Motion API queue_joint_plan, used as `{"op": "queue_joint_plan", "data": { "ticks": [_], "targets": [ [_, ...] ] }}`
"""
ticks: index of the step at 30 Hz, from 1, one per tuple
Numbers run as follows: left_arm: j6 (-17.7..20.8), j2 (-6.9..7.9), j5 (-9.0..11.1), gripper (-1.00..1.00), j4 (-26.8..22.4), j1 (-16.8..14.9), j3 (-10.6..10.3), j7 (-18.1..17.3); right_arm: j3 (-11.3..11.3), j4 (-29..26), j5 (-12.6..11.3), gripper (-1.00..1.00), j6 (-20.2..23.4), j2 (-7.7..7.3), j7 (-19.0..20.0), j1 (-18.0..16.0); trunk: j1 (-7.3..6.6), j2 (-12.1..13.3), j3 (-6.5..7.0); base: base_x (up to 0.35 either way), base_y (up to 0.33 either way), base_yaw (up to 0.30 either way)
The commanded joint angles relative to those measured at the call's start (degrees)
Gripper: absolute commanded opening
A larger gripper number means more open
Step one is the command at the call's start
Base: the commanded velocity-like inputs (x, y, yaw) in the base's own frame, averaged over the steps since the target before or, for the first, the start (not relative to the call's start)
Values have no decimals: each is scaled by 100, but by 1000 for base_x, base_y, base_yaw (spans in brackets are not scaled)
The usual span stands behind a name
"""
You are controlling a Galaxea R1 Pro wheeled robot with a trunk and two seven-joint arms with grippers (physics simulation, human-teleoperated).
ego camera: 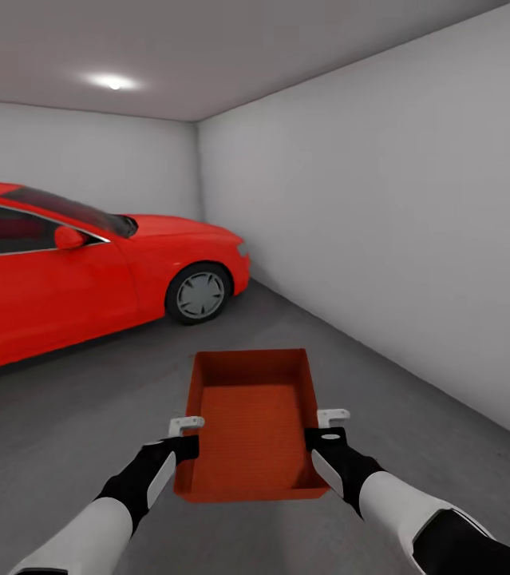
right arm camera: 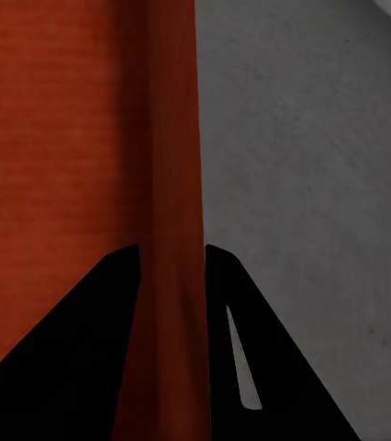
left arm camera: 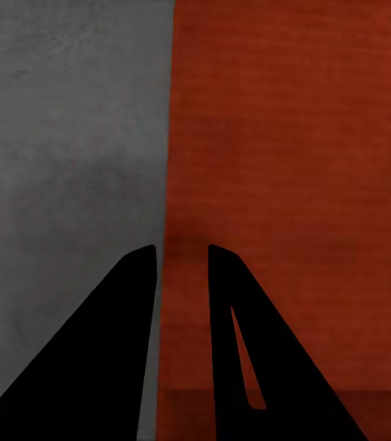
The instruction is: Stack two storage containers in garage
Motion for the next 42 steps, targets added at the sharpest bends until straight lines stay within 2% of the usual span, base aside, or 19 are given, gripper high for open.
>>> {"op": "queue_joint_plan", "data": {
  "ticks": [1,42],
  "targets": [
    [23,-10,-100,-100,-286,-3,63,143,62,16,-82,-100,52,46,-342,-2,7,-13,-13,322,0,-289],
    [23,-10,-100,-100,-286,-3,54,144,62,15,-78,-100,52,44,-340,-2,7,-13,-13,322,0,-289]
  ]
}}
